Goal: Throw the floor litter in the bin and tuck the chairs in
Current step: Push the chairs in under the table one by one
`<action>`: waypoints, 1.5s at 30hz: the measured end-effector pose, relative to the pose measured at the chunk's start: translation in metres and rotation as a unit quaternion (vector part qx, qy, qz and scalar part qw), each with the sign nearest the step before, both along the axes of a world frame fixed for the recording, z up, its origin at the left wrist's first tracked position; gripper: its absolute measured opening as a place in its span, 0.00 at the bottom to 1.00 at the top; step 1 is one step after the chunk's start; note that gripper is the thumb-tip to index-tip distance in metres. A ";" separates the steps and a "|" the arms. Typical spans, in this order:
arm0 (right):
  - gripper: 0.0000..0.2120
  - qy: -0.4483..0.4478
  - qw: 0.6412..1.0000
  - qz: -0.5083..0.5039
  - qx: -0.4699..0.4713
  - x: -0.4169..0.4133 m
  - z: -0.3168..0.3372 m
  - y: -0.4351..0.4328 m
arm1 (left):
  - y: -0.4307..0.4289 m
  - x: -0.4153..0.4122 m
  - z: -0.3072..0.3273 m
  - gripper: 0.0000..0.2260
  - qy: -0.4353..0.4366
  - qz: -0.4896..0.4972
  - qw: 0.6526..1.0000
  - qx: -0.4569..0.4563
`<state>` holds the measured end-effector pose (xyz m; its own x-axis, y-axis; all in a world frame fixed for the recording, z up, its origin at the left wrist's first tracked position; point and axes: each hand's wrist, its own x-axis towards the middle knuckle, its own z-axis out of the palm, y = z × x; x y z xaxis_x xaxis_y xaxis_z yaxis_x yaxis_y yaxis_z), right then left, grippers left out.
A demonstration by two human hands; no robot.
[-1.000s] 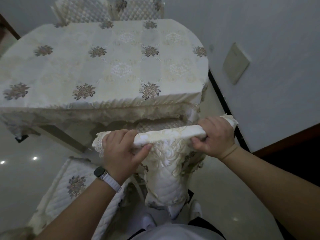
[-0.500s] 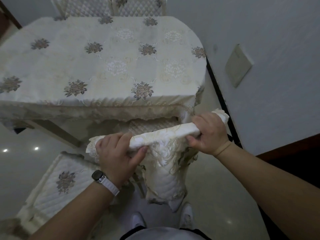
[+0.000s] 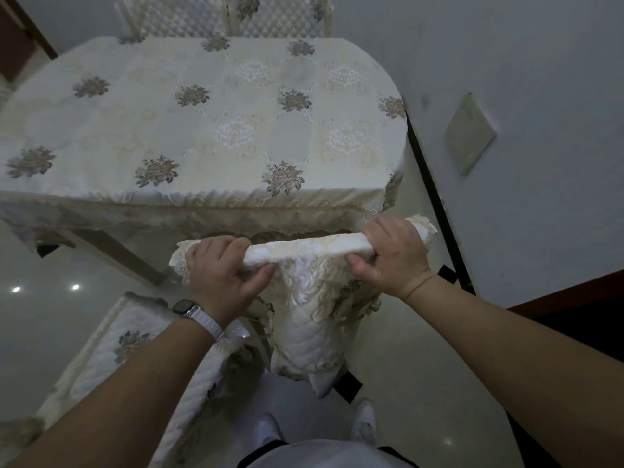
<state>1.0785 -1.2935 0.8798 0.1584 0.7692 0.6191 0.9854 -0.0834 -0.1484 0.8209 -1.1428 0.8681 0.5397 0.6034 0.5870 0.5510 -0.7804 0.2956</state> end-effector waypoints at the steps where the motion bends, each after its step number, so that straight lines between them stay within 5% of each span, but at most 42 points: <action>1: 0.25 0.000 1.000 -0.004 0.000 -0.002 -0.001 0.001 | 0.003 -0.001 -0.001 0.22 -0.002 -0.002 1.000 0.002; 28: 0.25 0.047 0.973 -0.096 -0.204 -0.030 -0.064 0.035 | 0.080 0.000 -0.060 0.21 0.113 -0.143 0.977 -0.110; 45: 0.24 0.028 0.992 -0.069 -0.101 0.038 -0.084 0.120 | 0.166 0.069 -0.069 0.23 0.100 -0.110 0.988 -0.052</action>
<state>1.1169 -1.1738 0.7957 0.3001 0.8457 0.4413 0.9534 -0.2502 -0.1688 0.8899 -0.9768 0.7990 0.7630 0.5097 0.3975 0.4268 -0.8591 0.2824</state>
